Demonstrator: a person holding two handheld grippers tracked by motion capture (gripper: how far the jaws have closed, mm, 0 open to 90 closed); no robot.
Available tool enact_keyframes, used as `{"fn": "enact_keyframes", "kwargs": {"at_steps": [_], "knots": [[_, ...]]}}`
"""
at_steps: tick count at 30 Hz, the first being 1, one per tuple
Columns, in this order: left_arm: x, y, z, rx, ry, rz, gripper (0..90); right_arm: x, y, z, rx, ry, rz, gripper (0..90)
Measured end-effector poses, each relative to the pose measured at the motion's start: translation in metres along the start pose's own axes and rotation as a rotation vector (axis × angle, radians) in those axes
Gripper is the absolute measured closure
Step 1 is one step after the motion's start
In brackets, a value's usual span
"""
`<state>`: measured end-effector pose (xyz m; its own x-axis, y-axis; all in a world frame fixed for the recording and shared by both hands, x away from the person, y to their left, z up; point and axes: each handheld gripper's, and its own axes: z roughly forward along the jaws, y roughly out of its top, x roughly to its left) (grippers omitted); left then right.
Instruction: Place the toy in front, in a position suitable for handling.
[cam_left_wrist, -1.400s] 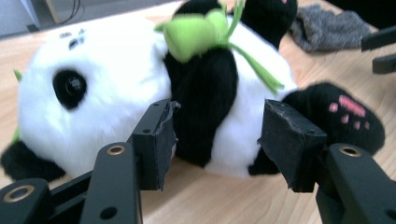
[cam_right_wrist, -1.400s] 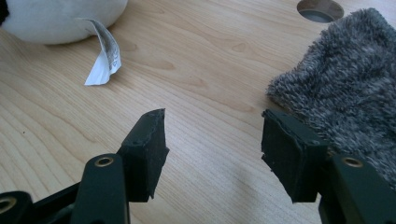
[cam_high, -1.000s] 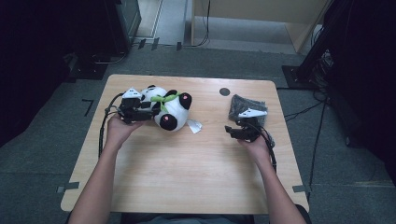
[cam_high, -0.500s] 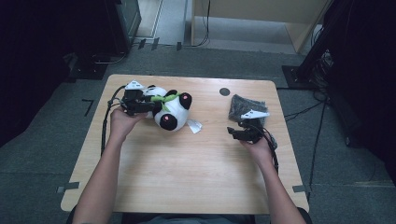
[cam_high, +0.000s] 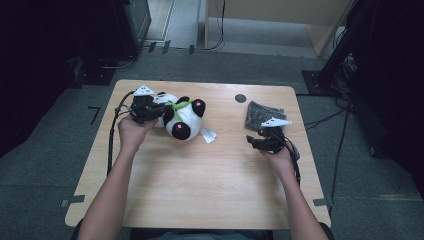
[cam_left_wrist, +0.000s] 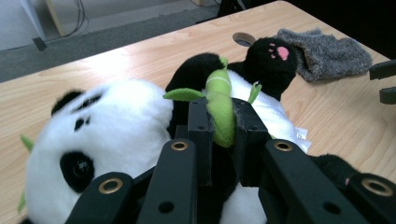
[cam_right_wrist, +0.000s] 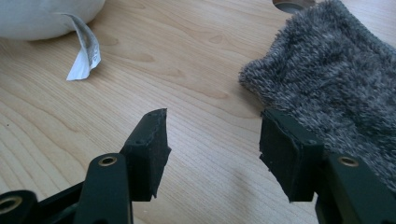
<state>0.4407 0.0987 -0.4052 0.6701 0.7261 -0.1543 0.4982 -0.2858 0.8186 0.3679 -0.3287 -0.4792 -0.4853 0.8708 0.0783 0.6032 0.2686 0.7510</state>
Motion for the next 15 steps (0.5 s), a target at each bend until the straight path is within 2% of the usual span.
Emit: {"fn": "enact_keyframes", "kwargs": {"at_steps": [6,11,15], "knots": [[-0.015,0.007,-0.007,-0.025,-0.042,-0.027,80.5,-0.004,0.000,-0.003,-0.014,-0.003,0.014,43.0],[-0.029,0.011,-0.010,0.003,-0.070,-0.053,80.5,-0.008,0.000,-0.006,-0.035,-0.009,0.024,43.5],[-0.044,0.013,-0.012,0.008,-0.081,-0.037,80.5,-0.012,0.001,-0.009,-0.046,-0.021,0.035,43.9]]}}
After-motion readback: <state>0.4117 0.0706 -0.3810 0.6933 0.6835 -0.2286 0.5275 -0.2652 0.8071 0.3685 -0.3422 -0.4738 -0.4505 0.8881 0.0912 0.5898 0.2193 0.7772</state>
